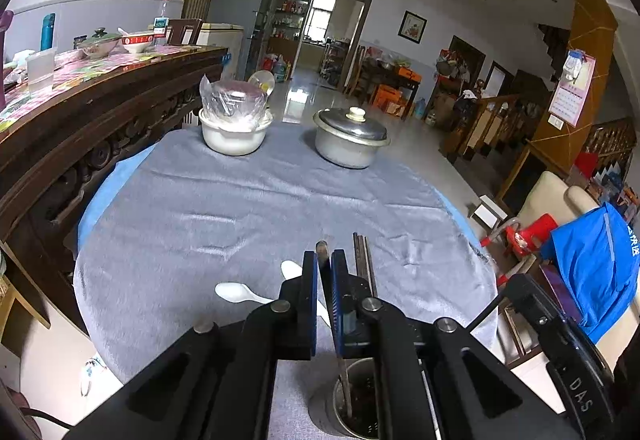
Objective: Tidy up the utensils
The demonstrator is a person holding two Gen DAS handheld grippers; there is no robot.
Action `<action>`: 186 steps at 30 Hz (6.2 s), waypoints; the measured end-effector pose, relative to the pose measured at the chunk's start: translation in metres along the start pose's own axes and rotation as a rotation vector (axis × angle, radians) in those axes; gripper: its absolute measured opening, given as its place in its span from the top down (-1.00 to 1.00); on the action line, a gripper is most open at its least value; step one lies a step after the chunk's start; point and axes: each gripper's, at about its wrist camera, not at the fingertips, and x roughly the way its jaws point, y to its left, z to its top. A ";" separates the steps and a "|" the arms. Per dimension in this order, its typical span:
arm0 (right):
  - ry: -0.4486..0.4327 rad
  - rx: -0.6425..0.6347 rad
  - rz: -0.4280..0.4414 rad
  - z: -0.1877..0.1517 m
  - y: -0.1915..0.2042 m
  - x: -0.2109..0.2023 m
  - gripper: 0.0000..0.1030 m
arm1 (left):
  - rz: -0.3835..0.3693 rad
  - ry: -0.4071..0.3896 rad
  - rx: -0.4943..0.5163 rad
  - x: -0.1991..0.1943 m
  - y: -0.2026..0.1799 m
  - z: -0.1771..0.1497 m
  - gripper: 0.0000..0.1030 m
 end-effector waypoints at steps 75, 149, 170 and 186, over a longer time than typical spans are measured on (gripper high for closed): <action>0.249 0.174 -0.158 -0.016 -0.066 0.128 0.01 | 0.360 0.211 -0.035 0.109 0.103 -0.017 -0.38; 0.636 0.194 0.234 -0.059 -0.077 0.300 0.64 | 0.369 0.366 0.066 0.225 0.074 -0.004 -0.38; 0.592 0.232 -0.103 -0.016 -0.166 0.288 0.66 | 0.251 0.501 0.119 0.295 0.060 0.030 0.11; 0.645 -0.010 -0.346 -0.012 -0.149 0.324 0.86 | 0.249 0.479 0.360 0.336 0.014 0.044 0.94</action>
